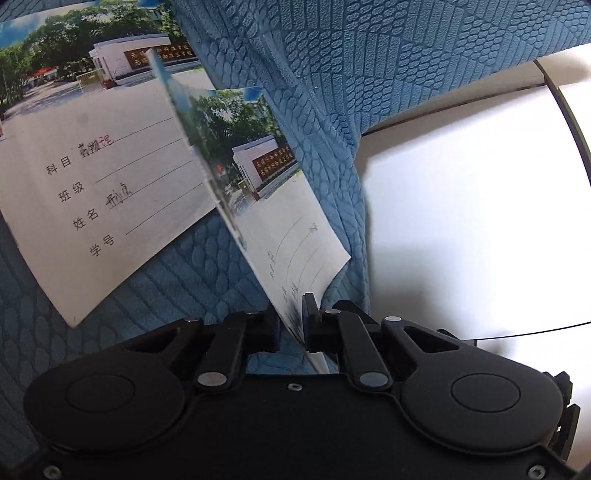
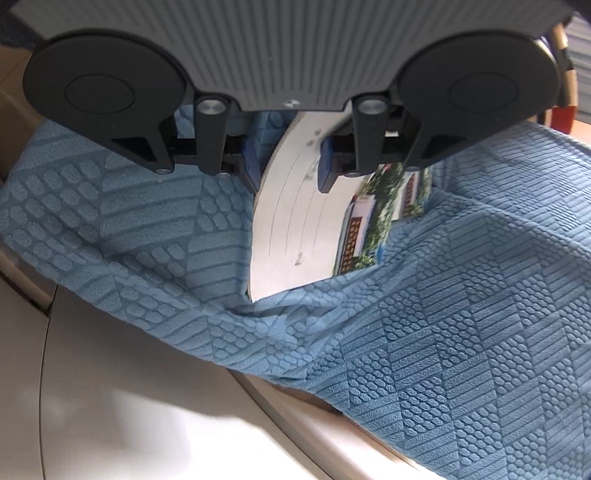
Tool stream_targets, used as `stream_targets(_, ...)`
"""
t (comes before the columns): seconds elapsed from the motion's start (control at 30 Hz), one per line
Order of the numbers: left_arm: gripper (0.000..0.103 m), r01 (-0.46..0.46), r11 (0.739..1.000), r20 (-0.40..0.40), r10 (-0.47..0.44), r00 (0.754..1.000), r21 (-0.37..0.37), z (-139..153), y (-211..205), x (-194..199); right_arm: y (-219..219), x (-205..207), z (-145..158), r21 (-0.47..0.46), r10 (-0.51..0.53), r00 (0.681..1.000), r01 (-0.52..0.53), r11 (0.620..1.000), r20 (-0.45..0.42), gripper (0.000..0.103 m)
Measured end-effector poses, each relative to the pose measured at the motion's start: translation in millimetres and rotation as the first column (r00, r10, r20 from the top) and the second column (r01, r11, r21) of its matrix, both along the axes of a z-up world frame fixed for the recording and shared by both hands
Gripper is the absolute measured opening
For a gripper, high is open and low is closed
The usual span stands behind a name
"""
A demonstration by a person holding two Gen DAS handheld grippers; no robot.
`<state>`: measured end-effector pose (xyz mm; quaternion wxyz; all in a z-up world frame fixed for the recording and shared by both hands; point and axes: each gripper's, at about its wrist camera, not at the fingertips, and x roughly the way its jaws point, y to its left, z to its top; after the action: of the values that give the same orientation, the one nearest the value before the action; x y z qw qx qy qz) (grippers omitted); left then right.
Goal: Organize objects
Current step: 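Close the left gripper on the postcard edge while the right gripper closes beside it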
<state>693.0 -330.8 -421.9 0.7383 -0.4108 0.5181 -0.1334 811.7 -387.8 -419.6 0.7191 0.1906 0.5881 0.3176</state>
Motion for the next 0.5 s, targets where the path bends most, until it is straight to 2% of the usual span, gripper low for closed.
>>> stream_targets(0.03, 0.008, -0.001, 1.000, 0.001, 0.001, 1.000, -0.010, 1.8, 0.3, 0.6, -3.2, 0.7, 0.9, 0.010, -0.010, 1.000, 0.010, 1.000, -0.024, 0.051)
stream_targets(0.13, 0.007, -0.010, 0.999, -0.002, 0.010, 1.000, -0.040, 7.4, 2.2, 3.3, -11.7, 2.2, 1.9, 0.058, -0.041, 0.995, 0.047, 0.997, -0.092, 0.063)
stream_targets(0.27, 0.007, -0.008, 0.998, 0.014, 0.008, 1.000, -0.059, 17.3, 3.7, 7.5, -15.3, 3.1, -4.5, 0.095, -0.055, 0.981, 0.073, 0.993, -0.184, 0.066)
stream_targets(0.33, 0.006, -0.001, 0.999, 0.017, 0.002, 1.000, -0.043, 20.8, 2.9, 8.9, -14.3, 4.2, -12.0, 0.106, -0.068, 0.974, 0.093, 0.990, -0.217, 0.068)
stream_targets(0.5, 0.006, 0.001, 0.999, 0.016, -0.001, 1.000, -0.051, 22.5, 5.0, 8.3, -10.1, 12.3, -28.8, 0.187, -0.112, 0.939, 0.180, 0.966, -0.324, 0.068)
